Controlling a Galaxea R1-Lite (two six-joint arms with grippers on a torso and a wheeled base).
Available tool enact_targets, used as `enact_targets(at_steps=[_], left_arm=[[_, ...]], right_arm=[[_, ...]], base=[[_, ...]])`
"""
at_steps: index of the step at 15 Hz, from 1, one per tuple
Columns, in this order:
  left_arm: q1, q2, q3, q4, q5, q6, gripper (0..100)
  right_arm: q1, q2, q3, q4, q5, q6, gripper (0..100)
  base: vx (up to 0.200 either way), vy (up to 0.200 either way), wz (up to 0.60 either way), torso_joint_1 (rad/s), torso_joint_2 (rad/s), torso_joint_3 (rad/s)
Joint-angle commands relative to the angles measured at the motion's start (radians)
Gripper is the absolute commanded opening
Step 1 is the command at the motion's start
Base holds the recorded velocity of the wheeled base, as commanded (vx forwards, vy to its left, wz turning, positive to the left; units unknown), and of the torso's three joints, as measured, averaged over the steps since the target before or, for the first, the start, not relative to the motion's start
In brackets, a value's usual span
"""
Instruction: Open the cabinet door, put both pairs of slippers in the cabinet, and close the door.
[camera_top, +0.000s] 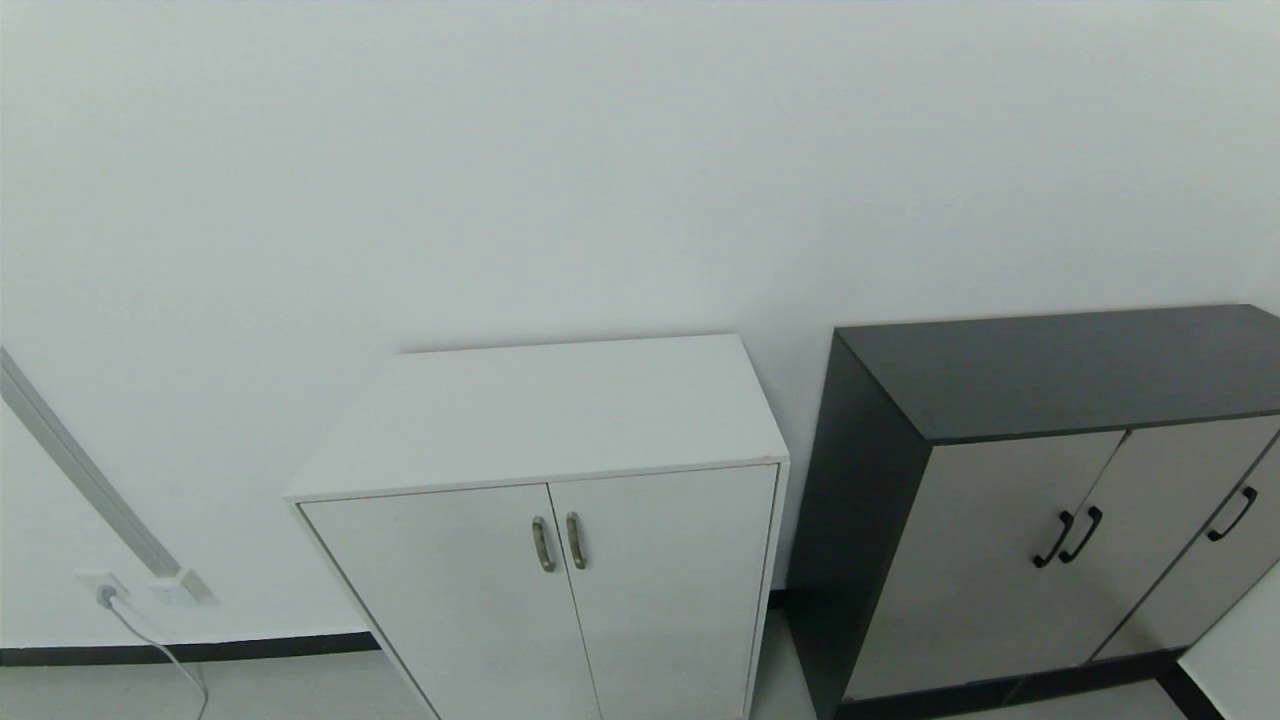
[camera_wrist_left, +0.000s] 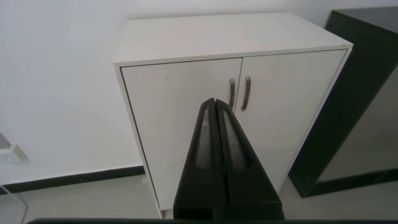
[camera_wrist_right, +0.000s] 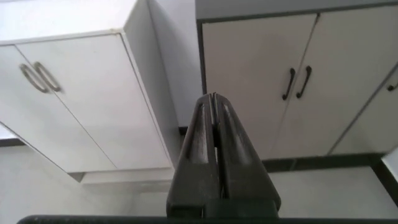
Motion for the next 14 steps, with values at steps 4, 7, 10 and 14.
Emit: enact_targets(at_steps=[4, 7, 10, 14], left_arm=[[0.000, 0.001, 0.000, 0.000, 0.000, 0.000, 0], [0.000, 0.001, 0.000, 0.000, 0.000, 0.000, 0], [0.000, 0.001, 0.000, 0.000, 0.000, 0.000, 0], [0.000, 0.001, 0.000, 0.000, 0.000, 0.000, 0]], right_arm=[[0.008, -0.032, 0.026, -0.005, 0.070, 0.001, 0], [0.011, -0.046, 0.028, -0.007, 0.108, -0.002, 0], [0.008, -0.028, 0.026, -0.007, 0.119, -0.007, 0], [-0.075, 0.011, 0.032, -0.024, -0.030, -0.051, 0]], base=[[0.000, 0.000, 0.00, 0.000, 0.00, 0.000], [0.000, 0.000, 0.00, 0.000, 0.00, 0.000], [0.000, 0.000, 0.00, 0.000, 0.00, 0.000], [0.000, 0.000, 0.00, 0.000, 0.00, 0.000]])
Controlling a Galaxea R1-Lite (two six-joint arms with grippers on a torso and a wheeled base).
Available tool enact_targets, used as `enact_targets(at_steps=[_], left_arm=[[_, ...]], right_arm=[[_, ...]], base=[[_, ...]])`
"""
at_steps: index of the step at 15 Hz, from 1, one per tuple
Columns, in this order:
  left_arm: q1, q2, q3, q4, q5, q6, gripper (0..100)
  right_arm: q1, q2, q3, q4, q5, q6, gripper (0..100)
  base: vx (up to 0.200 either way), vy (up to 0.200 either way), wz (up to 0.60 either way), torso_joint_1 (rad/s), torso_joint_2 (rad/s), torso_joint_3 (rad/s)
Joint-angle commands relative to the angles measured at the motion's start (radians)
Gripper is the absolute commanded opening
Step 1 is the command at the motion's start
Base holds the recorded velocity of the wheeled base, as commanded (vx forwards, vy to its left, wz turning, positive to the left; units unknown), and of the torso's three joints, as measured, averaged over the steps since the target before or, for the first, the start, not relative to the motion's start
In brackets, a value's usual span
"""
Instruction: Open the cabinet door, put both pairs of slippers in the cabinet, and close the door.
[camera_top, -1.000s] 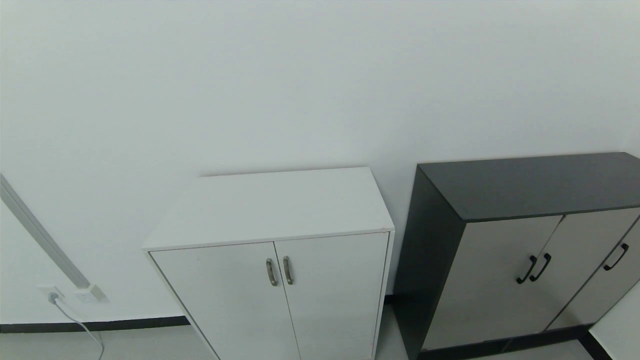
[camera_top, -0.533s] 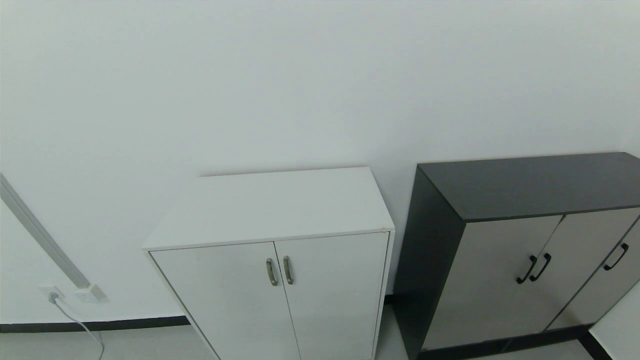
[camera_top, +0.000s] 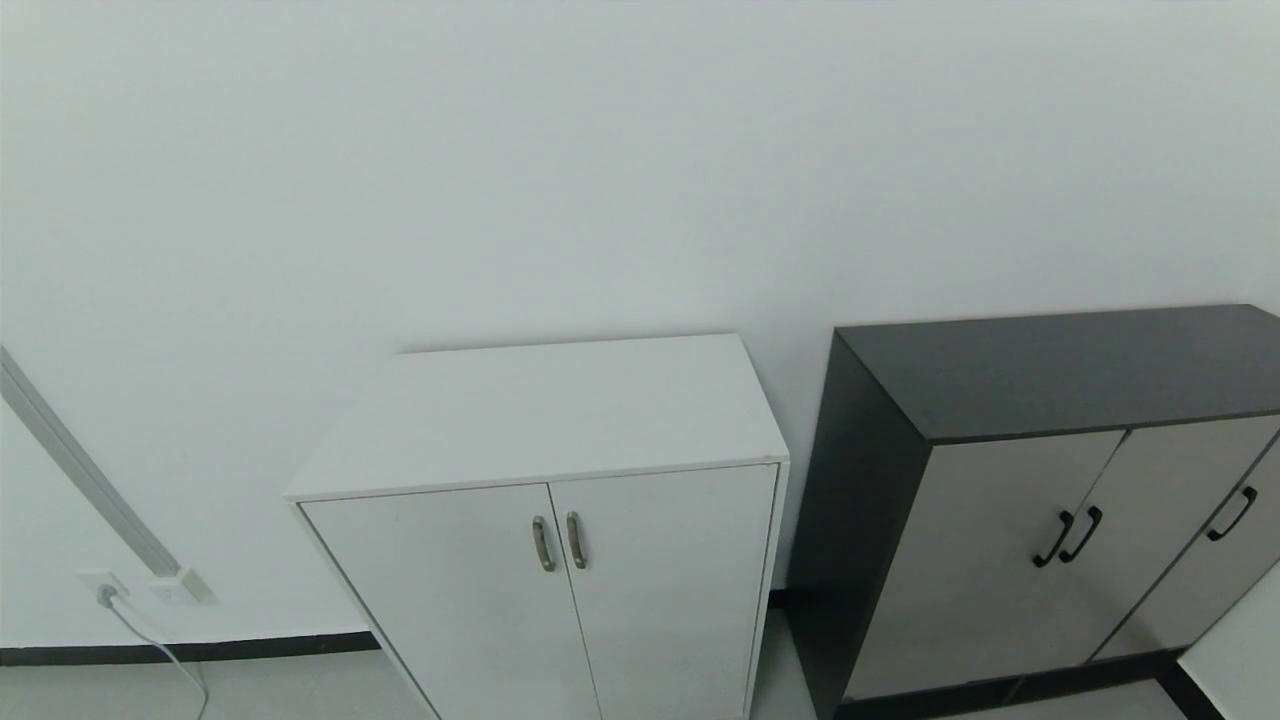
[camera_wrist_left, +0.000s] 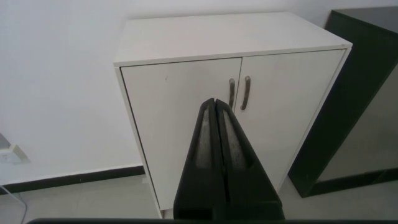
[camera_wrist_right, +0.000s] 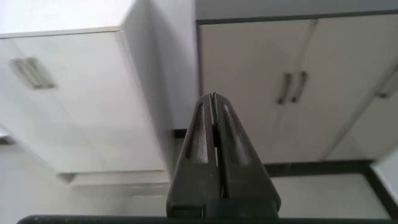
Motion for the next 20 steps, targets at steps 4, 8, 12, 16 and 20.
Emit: enact_targets(at_steps=[4, 8, 12, 16, 20], left_arm=[[0.000, 0.001, 0.000, 0.000, 0.000, 0.000, 0], [0.000, -0.001, 0.000, 0.000, 0.000, 0.000, 0], [0.000, 0.001, 0.000, 0.000, 0.000, 0.000, 0], [0.000, 0.001, 0.000, 0.000, 0.000, 0.000, 0], [0.000, 0.001, 0.000, 0.000, 0.000, 0.000, 0]], right_arm=[[-0.169, 0.032, 0.004, -0.006, -0.004, 0.001, 0], [-0.181, 0.002, 0.006, -0.007, 0.002, 0.011, 0], [-0.181, 0.002, 0.018, -0.020, 0.204, 0.040, 0], [-0.181, 0.002, 0.053, -0.092, 0.282, 0.046, 0], [-0.180, 0.000, 0.055, -0.095, 0.287, 0.047, 0]], base=[[0.000, 0.000, 0.00, 0.000, 0.00, 0.000], [0.000, 0.000, 0.00, 0.000, 0.00, 0.000], [0.000, 0.000, 0.00, 0.000, 0.00, 0.000], [0.000, 0.000, 0.00, 0.000, 0.00, 0.000], [0.000, 0.000, 0.00, 0.000, 0.00, 0.000]])
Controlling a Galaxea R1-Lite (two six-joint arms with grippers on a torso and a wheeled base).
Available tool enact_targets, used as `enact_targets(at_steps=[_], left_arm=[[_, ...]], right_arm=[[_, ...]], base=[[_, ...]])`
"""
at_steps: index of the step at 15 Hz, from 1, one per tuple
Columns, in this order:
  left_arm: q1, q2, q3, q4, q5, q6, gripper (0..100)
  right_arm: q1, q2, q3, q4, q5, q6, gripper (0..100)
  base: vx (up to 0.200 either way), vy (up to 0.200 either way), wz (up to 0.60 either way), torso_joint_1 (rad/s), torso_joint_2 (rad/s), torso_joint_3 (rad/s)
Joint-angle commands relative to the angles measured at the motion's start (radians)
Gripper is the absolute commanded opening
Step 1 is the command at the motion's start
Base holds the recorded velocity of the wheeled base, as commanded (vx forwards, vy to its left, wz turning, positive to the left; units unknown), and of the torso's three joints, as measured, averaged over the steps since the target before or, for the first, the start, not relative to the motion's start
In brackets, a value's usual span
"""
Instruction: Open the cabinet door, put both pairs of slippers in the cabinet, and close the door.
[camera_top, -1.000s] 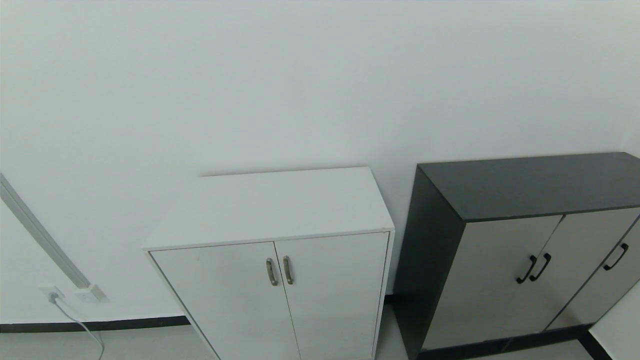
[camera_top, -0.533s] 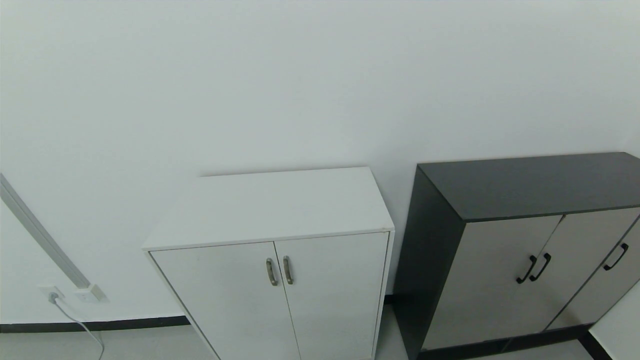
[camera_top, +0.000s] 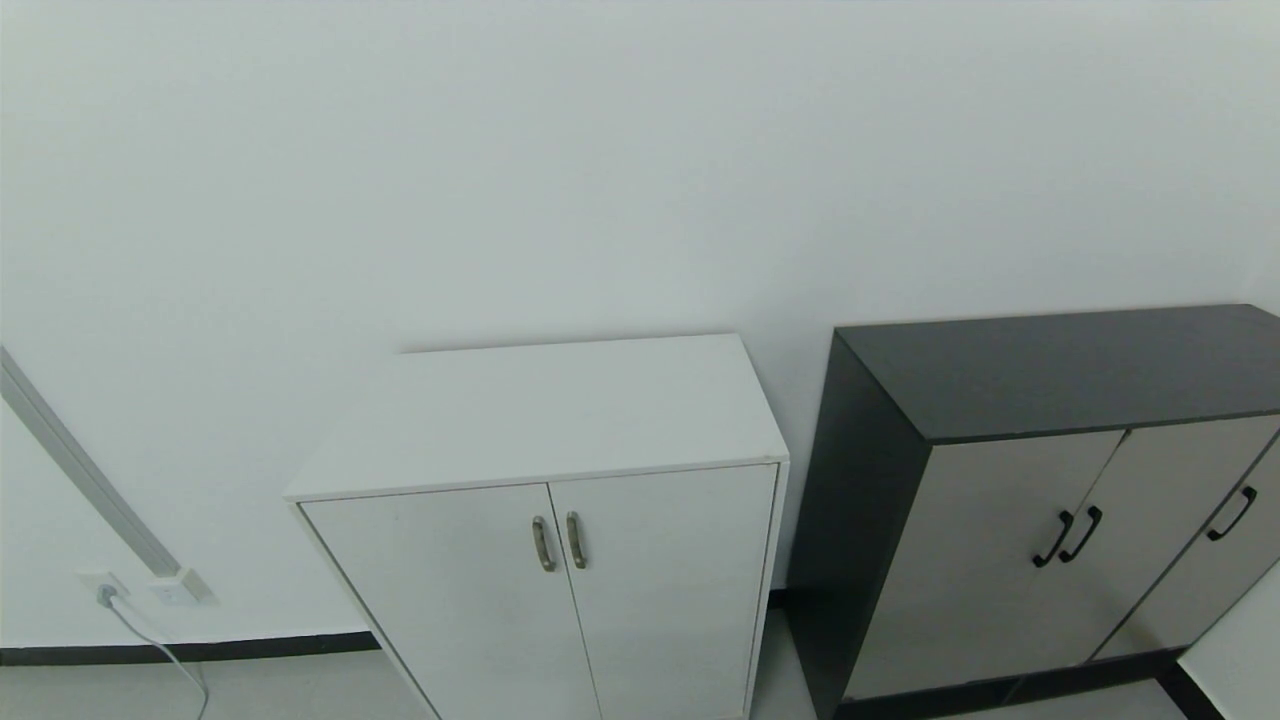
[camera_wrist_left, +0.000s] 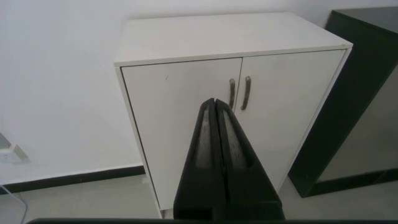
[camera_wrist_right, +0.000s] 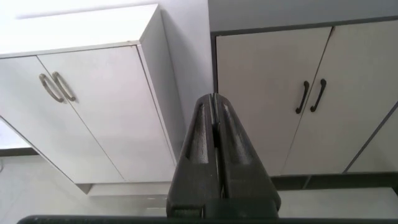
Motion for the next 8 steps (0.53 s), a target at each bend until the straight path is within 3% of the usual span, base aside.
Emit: enact_targets(at_steps=[1, 4, 8], left_arm=[[0.000, 0.001, -0.001, 0.000, 0.000, 0.000, 0], [0.000, 0.001, 0.000, 0.000, 0.000, 0.000, 0], [0.000, 0.001, 0.000, 0.000, 0.000, 0.000, 0]], right_arm=[[0.001, 0.003, 0.000, -0.004, 0.000, -0.015, 0], [0.001, 0.003, 0.002, -0.007, 0.066, -0.064, 0], [-0.039, -0.038, 0.000, -0.002, 0.021, -0.062, 0]], base=[[0.000, 0.000, 0.00, 0.000, 0.00, 0.000], [0.000, 0.000, 0.00, 0.000, 0.00, 0.000], [0.000, 0.000, 0.00, 0.000, 0.00, 0.000]])
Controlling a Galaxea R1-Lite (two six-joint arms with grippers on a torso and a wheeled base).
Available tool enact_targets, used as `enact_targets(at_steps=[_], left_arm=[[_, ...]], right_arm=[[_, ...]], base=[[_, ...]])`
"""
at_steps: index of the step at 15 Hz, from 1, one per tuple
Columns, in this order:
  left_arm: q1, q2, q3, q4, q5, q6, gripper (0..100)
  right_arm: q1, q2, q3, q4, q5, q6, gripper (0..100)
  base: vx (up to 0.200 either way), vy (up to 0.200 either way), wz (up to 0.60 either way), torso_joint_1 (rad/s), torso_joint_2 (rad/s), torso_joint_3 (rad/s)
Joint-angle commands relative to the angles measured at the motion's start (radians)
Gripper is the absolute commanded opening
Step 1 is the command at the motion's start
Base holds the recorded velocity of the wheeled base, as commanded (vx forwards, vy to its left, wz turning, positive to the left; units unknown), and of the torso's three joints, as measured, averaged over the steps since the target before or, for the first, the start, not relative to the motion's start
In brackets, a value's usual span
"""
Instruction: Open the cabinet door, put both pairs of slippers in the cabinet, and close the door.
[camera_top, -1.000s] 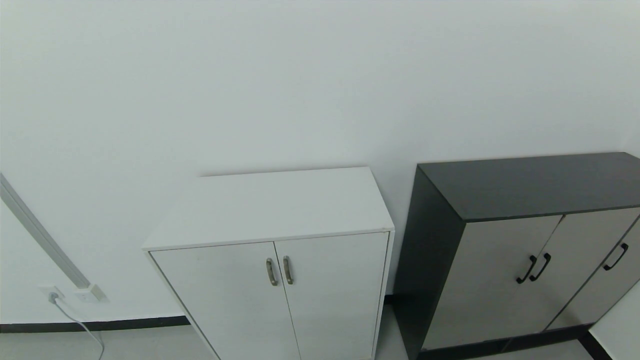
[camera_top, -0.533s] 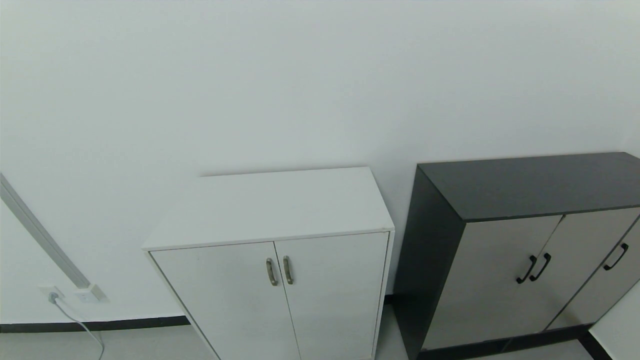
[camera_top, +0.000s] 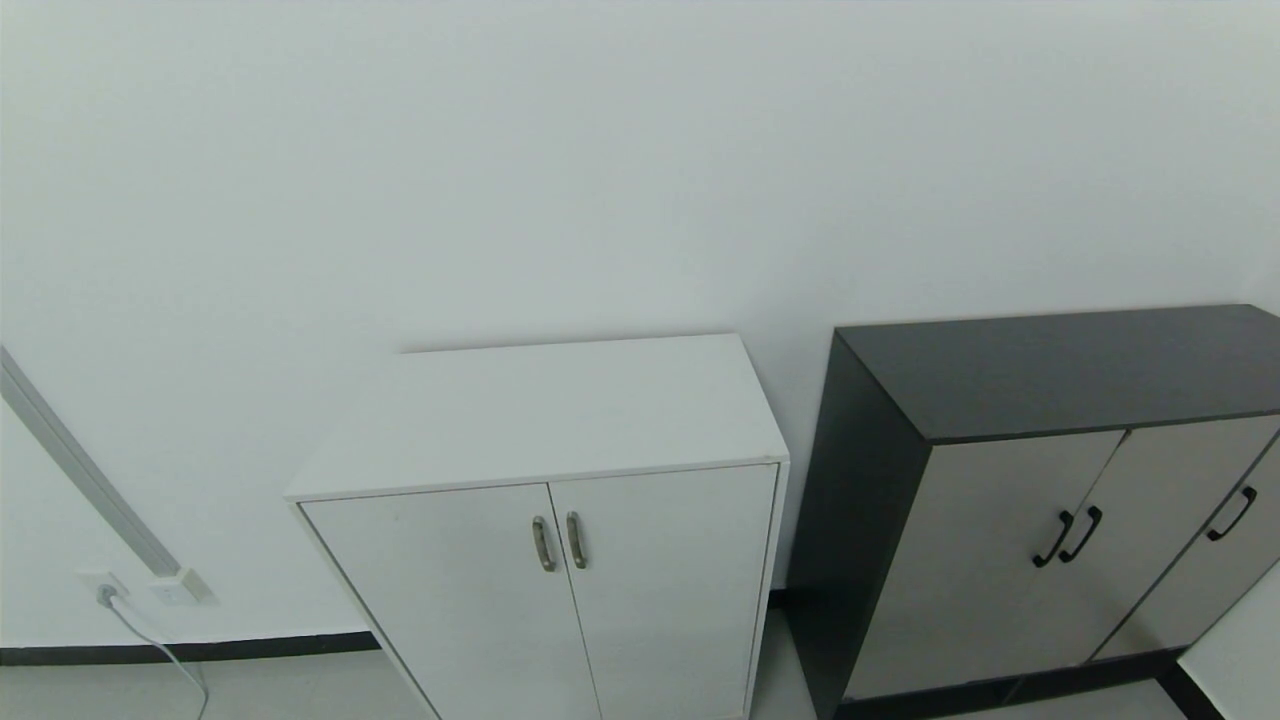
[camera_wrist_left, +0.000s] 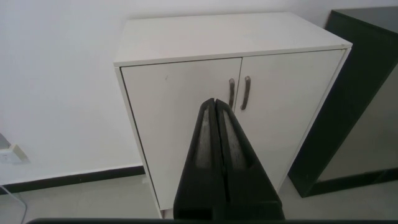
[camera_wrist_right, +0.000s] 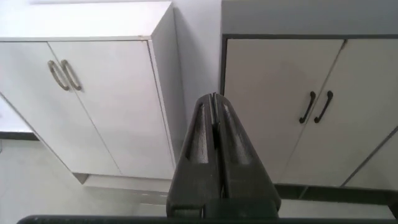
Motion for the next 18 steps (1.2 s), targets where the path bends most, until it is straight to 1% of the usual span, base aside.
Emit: enact_targets(at_steps=[1, 2, 3, 4, 6, 18], left_arm=[[0.000, 0.001, 0.000, 0.000, 0.000, 0.000, 0], [0.000, 0.001, 0.000, 0.000, 0.000, 0.000, 0], [0.000, 0.001, -0.002, 0.000, 0.000, -0.002, 0], [0.000, 0.001, -0.002, 0.000, 0.000, -0.002, 0], [0.000, 0.001, 0.000, 0.000, 0.000, 0.000, 0], [0.000, 0.001, 0.000, 0.000, 0.000, 0.003, 0]], right_arm=[[-0.044, -0.050, -0.002, 0.002, -0.078, -0.010, 0], [-0.038, -0.063, 0.014, 0.004, -0.146, -0.015, 0], [-0.038, -0.064, 0.015, 0.002, -0.163, 0.005, 0], [-0.036, -0.064, 0.015, 0.002, -0.155, 0.017, 0], [-0.035, -0.064, 0.015, 0.002, -0.128, 0.000, 0], [-0.033, -0.064, 0.015, 0.002, -0.129, 0.005, 0]], base=[[0.000, 0.000, 0.00, 0.000, 0.00, 0.000], [0.000, 0.000, 0.00, 0.000, 0.00, 0.000], [0.000, 0.000, 0.00, 0.000, 0.00, 0.000], [0.000, 0.000, 0.00, 0.000, 0.00, 0.000], [0.000, 0.000, 0.00, 0.000, 0.00, 0.000], [0.000, 0.000, 0.00, 0.000, 0.00, 0.000]])
